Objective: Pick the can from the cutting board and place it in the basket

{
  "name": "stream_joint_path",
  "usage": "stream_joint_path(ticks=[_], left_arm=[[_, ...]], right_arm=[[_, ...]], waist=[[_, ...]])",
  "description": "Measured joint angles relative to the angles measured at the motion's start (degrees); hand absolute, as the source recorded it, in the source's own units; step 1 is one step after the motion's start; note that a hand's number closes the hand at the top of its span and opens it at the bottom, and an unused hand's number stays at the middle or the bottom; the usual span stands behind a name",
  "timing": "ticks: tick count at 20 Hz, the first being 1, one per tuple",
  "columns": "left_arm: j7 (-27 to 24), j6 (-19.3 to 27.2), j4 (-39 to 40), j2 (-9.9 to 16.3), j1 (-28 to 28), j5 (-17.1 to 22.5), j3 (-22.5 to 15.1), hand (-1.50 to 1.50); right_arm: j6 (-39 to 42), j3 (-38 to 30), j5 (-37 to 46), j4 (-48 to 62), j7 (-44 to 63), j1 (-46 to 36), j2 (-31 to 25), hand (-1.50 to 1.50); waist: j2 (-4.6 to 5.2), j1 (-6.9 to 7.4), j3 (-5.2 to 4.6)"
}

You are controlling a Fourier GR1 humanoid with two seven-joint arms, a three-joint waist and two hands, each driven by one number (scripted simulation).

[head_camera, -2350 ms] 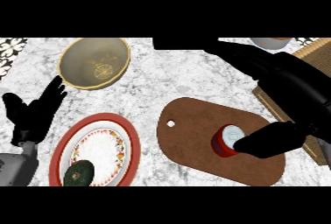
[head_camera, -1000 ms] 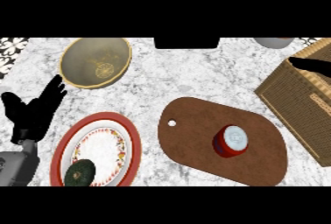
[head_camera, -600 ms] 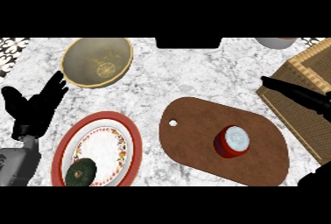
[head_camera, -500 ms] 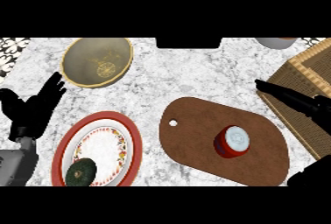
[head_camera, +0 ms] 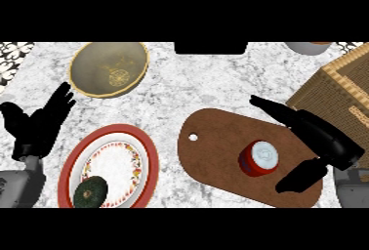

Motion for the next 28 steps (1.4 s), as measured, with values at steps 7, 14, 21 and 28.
stream_joint_path(ticks=[7,14,21,28], left_arm=[[-0.1,-0.8,-0.7,-2.1,1.1,-2.1,0.9,0.0],[1.8,-2.3,0.0,-3.0,-0.9,-3.7,3.2,0.0],[2.0,-3.1,-0.5,-4.5,-0.6,-5.6,4.1,0.0],[2.8,-4.7,-1.2,-4.8,-0.6,-5.9,6.1,0.0]], right_arm=[[-0.2,2.9,7.0,4.7,-2.5,0.4,1.6,-1.5],[1.5,0.0,9.3,7.6,-8.3,0.5,0.9,-1.5],[4.2,-1.1,8.7,6.4,-11.5,2.6,2.1,-1.5],[3.4,-1.2,12.5,6.6,-15.2,4.5,2.2,-1.5]], waist=[[-0.04,-0.16,-0.02],[-0.05,-0.27,-0.03],[-0.06,-0.31,-0.02],[-0.07,-0.28,-0.03]])
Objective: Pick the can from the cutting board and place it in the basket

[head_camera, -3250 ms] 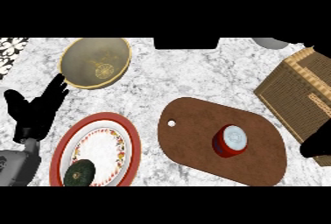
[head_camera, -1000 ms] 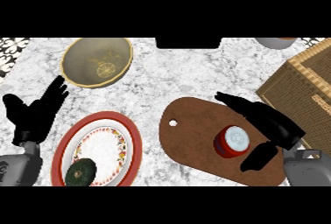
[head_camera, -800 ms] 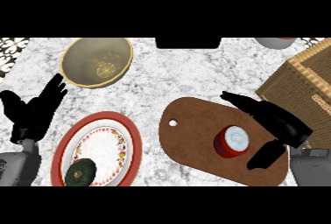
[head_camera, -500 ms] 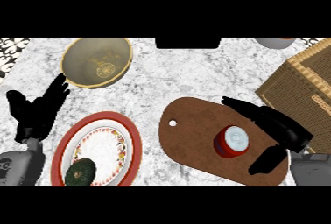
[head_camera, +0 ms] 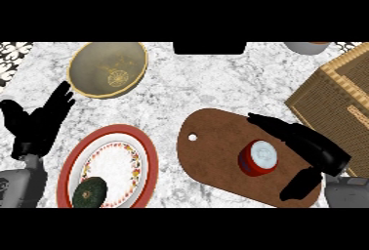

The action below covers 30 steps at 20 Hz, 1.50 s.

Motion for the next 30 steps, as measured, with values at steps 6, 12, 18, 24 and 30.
stream_joint_path(ticks=[6,12,18,24,30], left_arm=[[-1.5,-1.2,2.3,-0.5,-0.9,-0.6,1.3,0.0],[0.6,-1.0,-0.3,-1.1,-0.4,-1.4,1.2,0.0],[-0.6,-2.5,1.5,-0.7,-0.8,-1.4,2.5,0.0],[-2.4,-1.4,3.4,-2.1,-1.5,-3.1,2.3,0.0],[-2.0,-1.4,3.0,-2.3,-2.0,-3.0,2.1,0.0]], right_arm=[[-3.2,2.4,5.7,1.3,-0.3,1.0,1.9,-1.5],[-6.2,5.7,11.7,3.7,-2.9,0.5,2.1,1.5],[-9.3,6.7,15.7,5.5,-5.8,-0.3,2.3,1.5],[-11.7,8.0,19.5,6.4,-4.0,-0.7,4.8,1.5],[-18.7,0.3,22.0,8.9,19.9,-2.1,14.8,1.5]], waist=[[0.03,-0.04,0.0],[-0.11,0.12,-0.07],[-0.42,0.05,-0.34],[-0.54,-0.05,-0.56],[-0.27,0.24,-0.67]])
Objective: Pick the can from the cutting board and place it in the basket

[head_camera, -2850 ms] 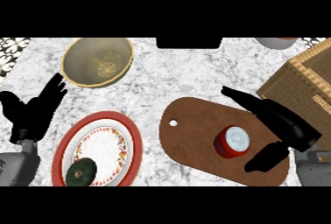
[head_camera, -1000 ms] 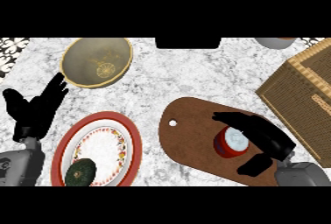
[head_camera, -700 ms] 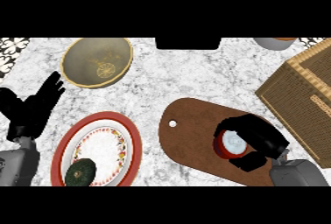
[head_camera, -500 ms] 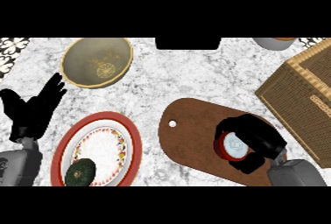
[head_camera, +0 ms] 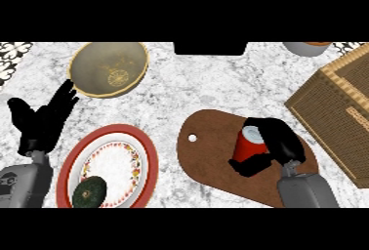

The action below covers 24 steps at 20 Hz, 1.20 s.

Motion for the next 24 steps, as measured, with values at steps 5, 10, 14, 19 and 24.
stream_joint_path(ticks=[5,10,14,19,24], left_arm=[[0.4,-0.8,-0.5,-0.6,-0.7,0.1,-1.1,0.0],[0.4,-1.1,-0.1,-1.2,-1.7,-0.3,-2.3,0.0],[0.6,-1.2,0.5,-1.1,-2.5,-0.5,-2.5,0.0],[1.3,-1.2,0.4,-0.5,-2.6,-0.3,-1.7,0.0],[1.1,-1.6,-1.1,0.0,0.0,0.3,-0.9,0.0]], right_arm=[[-11.6,-1.6,-2.2,3.2,18.8,-4.8,2.8,1.5],[-29.4,1.7,-5.0,4.3,29.6,-13.5,3.7,1.5],[-41.4,6.9,-0.4,6.9,37.9,-22.0,4.0,1.5],[-46.0,10.6,7.8,12.2,48.3,-33.4,3.9,1.5],[-44.3,8.4,14.0,16.8,52.9,-42.4,3.8,1.5]], waist=[[0.7,2.62,0.5],[0.94,4.42,0.74],[0.81,4.39,0.63],[0.46,3.4,0.56],[0.21,2.23,0.56]])
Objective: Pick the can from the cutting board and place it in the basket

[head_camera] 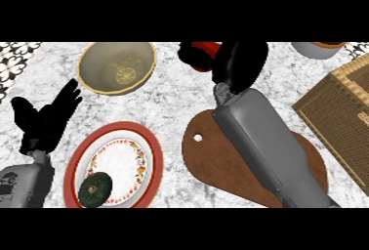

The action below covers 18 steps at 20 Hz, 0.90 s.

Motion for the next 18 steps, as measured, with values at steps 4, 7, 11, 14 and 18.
stream_joint_path(ticks=[4,7,11,14,18], left_arm=[[-0.7,0.6,1.1,-0.3,-0.1,-0.5,0.3,0.0],[-0.1,1.5,0.7,-0.8,-0.6,-0.8,0.1,0.0],[0.0,1.0,0.6,-0.5,-0.2,-0.5,0.4,0.0],[0.9,1.1,0.4,-0.3,-0.9,-0.3,0.8,0.0],[1.1,1.1,-0.3,-0.3,0.0,-0.4,0.8,0.0]], right_arm=[[1.6,-3.5,3.2,4.1,1.5,-6.4,0.0,1.5],[1.8,-7.6,5.2,7.2,1.2,-9.7,-0.6,1.5],[2.4,-12.3,8.0,10.8,0.8,-14.1,-2.4,1.5],[2.7,-15.6,9.5,13.3,0.4,-16.0,-4.2,1.5],[4.1,-19.2,12.0,16.4,0.1,-17.1,-8.0,1.5]], waist=[[0.09,-0.94,0.01],[0.12,-1.34,0.03],[0.16,-1.52,0.05],[0.16,-1.67,0.05],[0.13,-1.82,0.07]])
